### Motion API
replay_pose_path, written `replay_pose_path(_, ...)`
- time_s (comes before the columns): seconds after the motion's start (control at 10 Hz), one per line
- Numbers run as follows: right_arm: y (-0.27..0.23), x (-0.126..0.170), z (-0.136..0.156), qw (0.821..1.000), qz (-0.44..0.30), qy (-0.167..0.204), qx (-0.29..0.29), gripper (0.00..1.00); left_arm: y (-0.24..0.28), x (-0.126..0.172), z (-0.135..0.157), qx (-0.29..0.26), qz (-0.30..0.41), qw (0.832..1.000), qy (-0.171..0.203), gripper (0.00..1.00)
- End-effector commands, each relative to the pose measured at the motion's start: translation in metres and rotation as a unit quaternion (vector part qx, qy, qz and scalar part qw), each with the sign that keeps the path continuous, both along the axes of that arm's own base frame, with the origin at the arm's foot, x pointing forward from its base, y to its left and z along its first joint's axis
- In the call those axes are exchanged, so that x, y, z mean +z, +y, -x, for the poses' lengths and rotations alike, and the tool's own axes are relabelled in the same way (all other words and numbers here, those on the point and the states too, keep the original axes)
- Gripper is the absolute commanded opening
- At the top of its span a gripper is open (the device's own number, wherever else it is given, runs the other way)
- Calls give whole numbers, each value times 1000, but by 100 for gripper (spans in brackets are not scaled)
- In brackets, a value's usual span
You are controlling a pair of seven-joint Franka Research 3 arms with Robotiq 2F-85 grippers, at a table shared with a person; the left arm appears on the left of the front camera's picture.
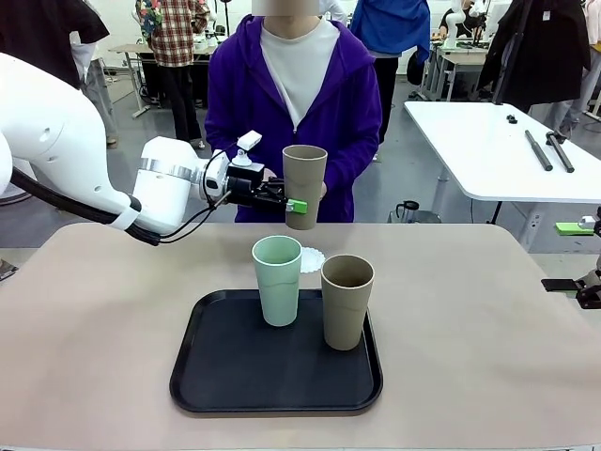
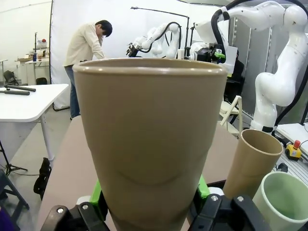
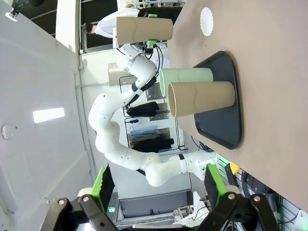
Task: Place coasters on the table and set cups on them.
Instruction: Pick up one Reusable plastic cup and place it on a coaster set by the human.
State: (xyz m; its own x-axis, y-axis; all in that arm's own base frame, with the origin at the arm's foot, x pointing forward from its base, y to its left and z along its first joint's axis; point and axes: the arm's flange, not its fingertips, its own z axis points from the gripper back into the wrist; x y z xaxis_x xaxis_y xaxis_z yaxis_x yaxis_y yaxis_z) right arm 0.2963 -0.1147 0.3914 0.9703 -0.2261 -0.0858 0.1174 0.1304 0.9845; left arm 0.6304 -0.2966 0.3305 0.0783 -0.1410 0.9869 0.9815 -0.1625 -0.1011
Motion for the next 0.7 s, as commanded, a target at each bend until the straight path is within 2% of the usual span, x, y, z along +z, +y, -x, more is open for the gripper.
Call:
replay_pose_path(0.0, 0, 0, 0, 1000, -1, 6, -2, 100, -1, -27, 0, -1, 14, 1000, -13, 84)
replay_pose_path(0.3, 0, 0, 0, 1000, -1, 6, -2, 100, -2, -56, -13, -4, 57, 998, -21, 84)
replay_pose_path(0.6, 0, 0, 0, 1000, -1, 6, -2, 100, -5, -71, -21, -6, 77, 997, -17, 84)
